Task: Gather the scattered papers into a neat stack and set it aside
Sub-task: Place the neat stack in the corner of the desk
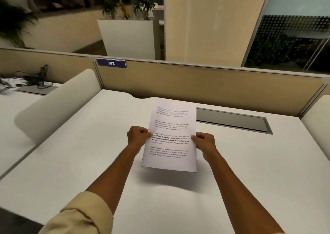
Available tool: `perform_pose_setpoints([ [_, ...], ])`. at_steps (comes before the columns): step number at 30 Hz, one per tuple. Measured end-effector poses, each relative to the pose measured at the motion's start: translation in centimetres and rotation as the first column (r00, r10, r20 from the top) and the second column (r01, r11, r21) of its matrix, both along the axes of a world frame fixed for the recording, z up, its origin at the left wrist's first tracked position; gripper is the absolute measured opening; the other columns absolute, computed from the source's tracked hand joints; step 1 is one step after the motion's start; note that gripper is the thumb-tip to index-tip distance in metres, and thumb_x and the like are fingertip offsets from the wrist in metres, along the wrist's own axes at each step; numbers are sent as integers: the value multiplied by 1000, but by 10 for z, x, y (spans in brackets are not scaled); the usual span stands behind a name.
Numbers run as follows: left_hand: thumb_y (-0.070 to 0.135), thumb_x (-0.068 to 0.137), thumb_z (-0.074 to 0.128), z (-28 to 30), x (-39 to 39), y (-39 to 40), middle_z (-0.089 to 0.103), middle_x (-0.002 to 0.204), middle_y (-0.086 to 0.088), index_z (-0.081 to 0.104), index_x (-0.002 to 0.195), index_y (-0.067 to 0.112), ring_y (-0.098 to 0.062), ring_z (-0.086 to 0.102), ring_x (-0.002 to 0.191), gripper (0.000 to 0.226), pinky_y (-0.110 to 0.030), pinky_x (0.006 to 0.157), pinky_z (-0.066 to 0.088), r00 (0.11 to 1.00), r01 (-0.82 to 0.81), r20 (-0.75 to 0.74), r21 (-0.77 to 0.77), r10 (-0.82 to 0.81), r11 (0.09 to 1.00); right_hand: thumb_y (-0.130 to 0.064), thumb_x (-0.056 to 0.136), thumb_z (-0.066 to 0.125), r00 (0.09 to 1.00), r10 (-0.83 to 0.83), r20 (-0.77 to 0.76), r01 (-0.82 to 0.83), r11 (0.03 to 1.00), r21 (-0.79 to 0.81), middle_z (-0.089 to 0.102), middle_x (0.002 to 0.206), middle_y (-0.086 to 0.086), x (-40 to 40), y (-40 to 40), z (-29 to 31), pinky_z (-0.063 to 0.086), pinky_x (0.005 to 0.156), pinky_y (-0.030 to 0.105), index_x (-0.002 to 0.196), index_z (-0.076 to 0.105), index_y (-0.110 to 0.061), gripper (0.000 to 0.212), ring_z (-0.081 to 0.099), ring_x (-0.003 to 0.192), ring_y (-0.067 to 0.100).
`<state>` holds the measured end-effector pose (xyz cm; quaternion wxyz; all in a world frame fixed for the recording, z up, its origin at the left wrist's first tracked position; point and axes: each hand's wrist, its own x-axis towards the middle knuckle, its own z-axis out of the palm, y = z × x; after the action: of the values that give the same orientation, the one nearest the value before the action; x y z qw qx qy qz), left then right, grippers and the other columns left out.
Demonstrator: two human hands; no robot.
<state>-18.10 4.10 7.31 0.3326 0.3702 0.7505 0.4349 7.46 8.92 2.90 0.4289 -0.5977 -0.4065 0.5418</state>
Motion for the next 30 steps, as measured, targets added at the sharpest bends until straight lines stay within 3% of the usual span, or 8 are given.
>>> perform_pose_setpoints([
  [6,7,73,83,1,-44,6,71,86,-12,69,74,7,-26,65,74,14,-33,74,57,998,-55,28,7,55,998,-7,84,73,998,51,-20,-52,999,-13,75,101,12,-44,17,-6,58,89,46,102,74,-3,18,72,94,30],
  [11,10,76,80,-9,-106,25,74,93,-13,74,88,1,-29,70,82,16,-40,82,59,997,-63,33,-14,63,998,-7,83,73,997,80,-15,-81,997,-12,75,100,12,-104,34,-7,59,88,44,98,74,-6,14,72,95,31],
  [16,9,77,80,-16,-185,56,72,92,-11,70,80,8,-29,67,83,10,-42,84,58,997,-71,17,-34,72,997,-6,85,71,996,90,0,-90,996,-22,76,98,11,-183,55,-12,58,89,45,92,75,-9,9,73,94,30],
  [20,11,78,79,-26,-252,84,73,98,-15,74,94,1,-26,63,78,20,-33,77,55,999,-49,-10,-63,49,997,-5,85,68,996,91,20,-89,995,-54,77,96,11,-249,73,-19,58,89,47,89,77,-11,11,74,91,31],
  [24,11,77,80,-30,-316,109,73,103,-15,74,101,0,-33,69,95,27,-35,83,55,998,-55,-40,-83,52,995,-2,87,64,992,113,48,-109,991,-75,77,94,12,-314,92,-21,58,89,45,79,76,-13,19,73,94,34],
  [30,16,77,81,-37,-382,149,73,107,-9,74,101,5,-26,66,97,27,-33,87,52,996,-72,-70,-113,64,991,-2,88,65,991,77,106,-67,993,-94,76,92,9,-383,130,-20,60,85,39,78,75,-15,19,73,89,31],
])
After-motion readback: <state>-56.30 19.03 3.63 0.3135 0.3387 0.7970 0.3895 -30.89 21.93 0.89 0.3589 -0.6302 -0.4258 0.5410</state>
